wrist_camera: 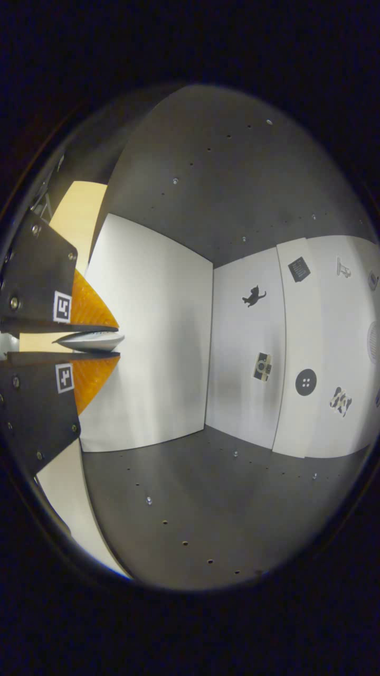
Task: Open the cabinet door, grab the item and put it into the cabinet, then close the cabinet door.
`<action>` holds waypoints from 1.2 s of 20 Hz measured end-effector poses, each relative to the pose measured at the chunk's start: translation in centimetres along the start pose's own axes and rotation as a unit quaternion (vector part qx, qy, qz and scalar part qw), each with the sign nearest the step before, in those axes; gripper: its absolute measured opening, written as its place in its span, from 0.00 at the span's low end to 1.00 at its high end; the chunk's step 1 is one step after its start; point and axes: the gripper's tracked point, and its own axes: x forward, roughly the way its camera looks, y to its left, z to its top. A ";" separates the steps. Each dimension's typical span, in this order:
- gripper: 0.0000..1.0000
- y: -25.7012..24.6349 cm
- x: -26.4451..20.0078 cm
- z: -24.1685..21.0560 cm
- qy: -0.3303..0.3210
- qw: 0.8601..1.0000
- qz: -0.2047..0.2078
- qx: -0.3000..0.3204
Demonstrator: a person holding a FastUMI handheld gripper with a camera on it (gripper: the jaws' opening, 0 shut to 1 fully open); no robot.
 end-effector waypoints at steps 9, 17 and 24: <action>0.83 1.1 0.0 1.5 -0.039 0.999 0.016 0.013; 1.00 1.6 -3.1 4.8 -0.145 0.987 0.038 0.050; 0.99 2.4 -10.6 6.2 -0.277 0.959 0.040 0.051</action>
